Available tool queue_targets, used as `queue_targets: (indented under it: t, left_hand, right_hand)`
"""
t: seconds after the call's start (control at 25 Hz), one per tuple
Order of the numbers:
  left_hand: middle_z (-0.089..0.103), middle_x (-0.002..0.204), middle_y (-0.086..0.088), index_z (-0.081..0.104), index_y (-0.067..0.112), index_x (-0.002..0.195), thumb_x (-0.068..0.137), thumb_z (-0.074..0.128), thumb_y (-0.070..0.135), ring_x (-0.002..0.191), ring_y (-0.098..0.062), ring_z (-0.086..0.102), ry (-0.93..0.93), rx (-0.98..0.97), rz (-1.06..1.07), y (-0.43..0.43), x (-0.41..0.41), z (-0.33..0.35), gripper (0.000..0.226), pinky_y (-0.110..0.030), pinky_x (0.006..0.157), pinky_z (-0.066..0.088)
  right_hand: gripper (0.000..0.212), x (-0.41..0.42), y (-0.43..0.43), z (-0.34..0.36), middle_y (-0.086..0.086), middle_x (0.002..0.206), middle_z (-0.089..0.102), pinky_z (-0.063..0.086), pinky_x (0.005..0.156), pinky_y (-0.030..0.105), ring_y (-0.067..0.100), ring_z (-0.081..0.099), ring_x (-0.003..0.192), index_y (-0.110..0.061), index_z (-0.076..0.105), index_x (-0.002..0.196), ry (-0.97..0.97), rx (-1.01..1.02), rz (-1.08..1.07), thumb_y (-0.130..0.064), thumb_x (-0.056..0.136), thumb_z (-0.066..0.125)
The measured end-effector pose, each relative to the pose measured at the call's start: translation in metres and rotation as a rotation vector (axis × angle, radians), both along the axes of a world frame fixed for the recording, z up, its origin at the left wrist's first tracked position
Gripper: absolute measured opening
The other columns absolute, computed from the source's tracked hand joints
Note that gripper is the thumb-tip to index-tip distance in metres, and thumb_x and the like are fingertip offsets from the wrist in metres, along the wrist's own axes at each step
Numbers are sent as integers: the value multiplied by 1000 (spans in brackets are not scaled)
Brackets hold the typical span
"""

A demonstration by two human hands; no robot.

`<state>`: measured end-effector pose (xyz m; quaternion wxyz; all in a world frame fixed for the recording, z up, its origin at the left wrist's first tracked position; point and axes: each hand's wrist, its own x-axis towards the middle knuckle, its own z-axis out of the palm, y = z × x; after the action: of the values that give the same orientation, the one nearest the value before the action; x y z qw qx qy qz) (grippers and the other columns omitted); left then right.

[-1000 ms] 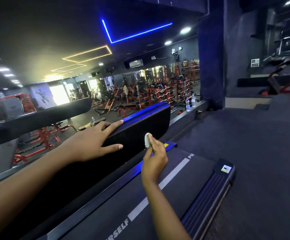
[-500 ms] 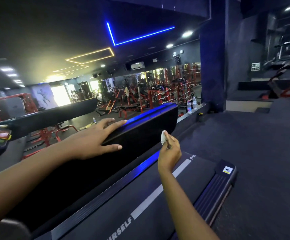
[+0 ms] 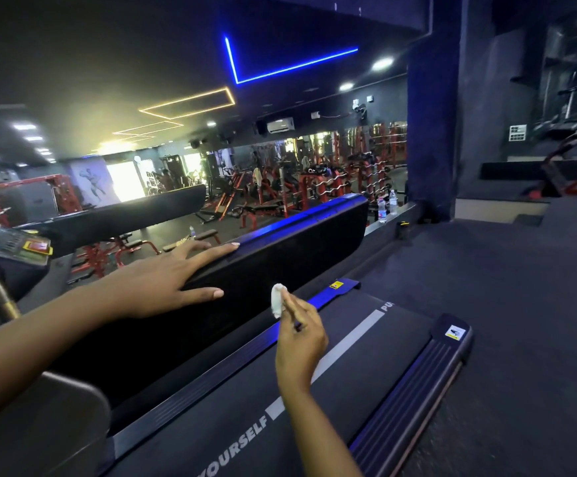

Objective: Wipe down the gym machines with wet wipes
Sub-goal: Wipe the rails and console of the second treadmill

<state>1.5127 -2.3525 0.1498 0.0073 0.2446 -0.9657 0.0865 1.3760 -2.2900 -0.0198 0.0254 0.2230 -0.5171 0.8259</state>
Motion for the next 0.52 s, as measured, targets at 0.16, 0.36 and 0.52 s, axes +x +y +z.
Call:
queue_targets:
  t: [0.16,0.36,0.52]
  left_hand:
    - [24,148,8,-31,69,119,48,-12,96,127,-13,43,21,-44,-40,-7,1,-7,79,-34,101,42]
    - [28,144,6,-28,66,122,48,-12,95,124,-14,45,46,-72,-55,-8,0,-9,82,-32,102,41]
    - [30,142,6,-27,69,123,51,-7,96,122,-15,47,59,-62,-64,-11,-2,-12,79,-35,101,42]
  right_hand:
    - [34,-84,-11,39,6,102,68,38,79,-2,16,63,91,-8,72,103,34,27,-216,12,80,57]
    - [40,-81,-31,56,12,106,66,30,80,-2,27,63,94,-4,68,111,74,131,-236,16,79,54]
    - [36,0,-25,40,6,90,67,43,75,16,16,60,81,-11,71,106,337,59,-316,4,78,55]
